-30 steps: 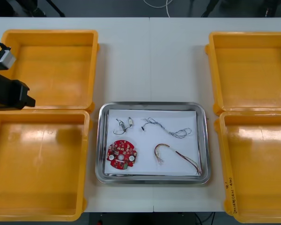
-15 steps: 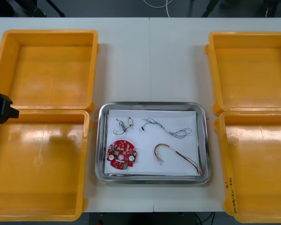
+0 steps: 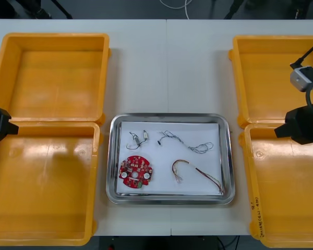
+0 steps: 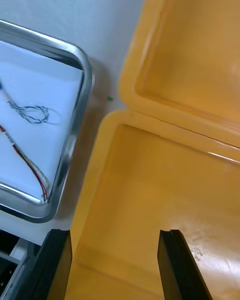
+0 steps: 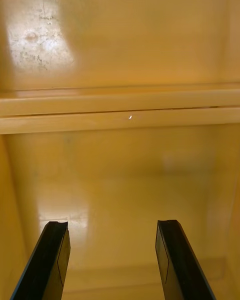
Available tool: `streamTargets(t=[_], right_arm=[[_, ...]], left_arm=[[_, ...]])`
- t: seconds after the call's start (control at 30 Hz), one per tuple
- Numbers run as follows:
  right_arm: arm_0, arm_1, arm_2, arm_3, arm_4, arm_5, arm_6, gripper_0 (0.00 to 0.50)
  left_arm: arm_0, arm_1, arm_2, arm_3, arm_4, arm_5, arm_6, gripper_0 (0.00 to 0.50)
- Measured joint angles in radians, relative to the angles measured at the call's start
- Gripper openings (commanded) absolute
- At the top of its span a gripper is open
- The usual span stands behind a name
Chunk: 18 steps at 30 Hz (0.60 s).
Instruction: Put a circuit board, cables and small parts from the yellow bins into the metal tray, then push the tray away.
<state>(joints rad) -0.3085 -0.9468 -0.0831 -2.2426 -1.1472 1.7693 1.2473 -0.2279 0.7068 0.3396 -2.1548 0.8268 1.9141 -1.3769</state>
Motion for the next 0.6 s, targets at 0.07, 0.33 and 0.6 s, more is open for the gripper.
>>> streamTargets(t=[0.07, 0.33, 0.6], right_arm=[[-0.03, 0.0, 0.042, -0.013, -0.001, 0.0, 0.0, 0.5], [-0.186, -0.002, 0.27, -0.04, -0.001, 0.0, 0.0, 0.5], [-0.334, 0.022, 0.513, -0.066, 0.049, -0.002, 0.0, 0.5]], left_arm=[[0.001, 0.0, 0.0, 0.0, 0.0, 0.0, 0.0, 0.5], [0.001, 0.0, 0.0, 0.0, -0.002, 0.0, 0.0, 0.5], [0.001, 0.0, 0.0, 0.0, -0.002, 0.0, 0.0, 0.5]])
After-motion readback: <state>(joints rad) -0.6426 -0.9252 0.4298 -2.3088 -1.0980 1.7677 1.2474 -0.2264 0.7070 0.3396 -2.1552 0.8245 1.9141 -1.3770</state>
